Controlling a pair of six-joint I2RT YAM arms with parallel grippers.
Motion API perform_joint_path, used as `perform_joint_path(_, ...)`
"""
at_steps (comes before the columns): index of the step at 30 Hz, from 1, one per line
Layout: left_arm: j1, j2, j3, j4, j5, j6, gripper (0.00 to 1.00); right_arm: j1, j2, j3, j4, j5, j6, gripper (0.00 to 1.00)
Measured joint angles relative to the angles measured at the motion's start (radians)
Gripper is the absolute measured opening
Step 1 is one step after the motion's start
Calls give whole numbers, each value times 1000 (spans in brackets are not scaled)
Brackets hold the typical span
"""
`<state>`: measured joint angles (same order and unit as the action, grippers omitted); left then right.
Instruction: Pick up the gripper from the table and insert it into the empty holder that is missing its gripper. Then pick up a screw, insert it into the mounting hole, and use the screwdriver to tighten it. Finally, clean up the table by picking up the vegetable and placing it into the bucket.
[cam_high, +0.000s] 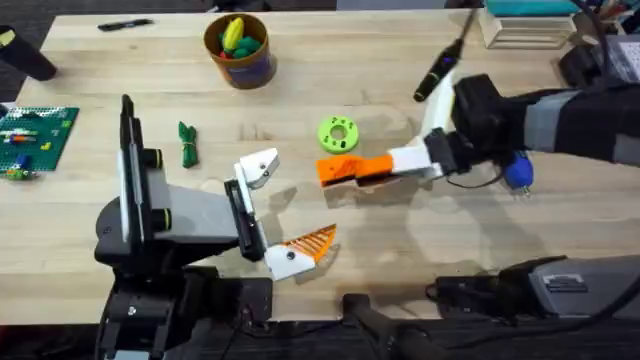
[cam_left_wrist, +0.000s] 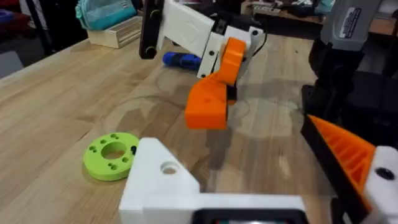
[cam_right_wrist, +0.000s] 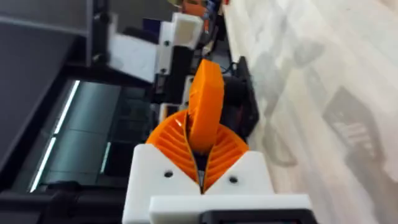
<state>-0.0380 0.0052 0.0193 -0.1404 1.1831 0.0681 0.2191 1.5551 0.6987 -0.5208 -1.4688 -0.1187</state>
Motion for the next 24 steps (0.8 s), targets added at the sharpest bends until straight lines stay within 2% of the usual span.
perform_joint_path(3,0,0,0,6,-29,0,986,36,0,-4,241,37,221,5)
perform_joint_path(4,0,0,0,11,-68,1,985,87,0,-4,543,76,533,5)
perform_joint_path(7,0,0,0,13,-80,0,985,118,0,-4,636,83,650,5)
perform_joint_path(15,0,0,0,14,-84,0,986,195,0,-4,733,89,768,5)
perform_joint_path(24,0,0,0,14,-85,1,986,203,0,-4,836,87,793,5)
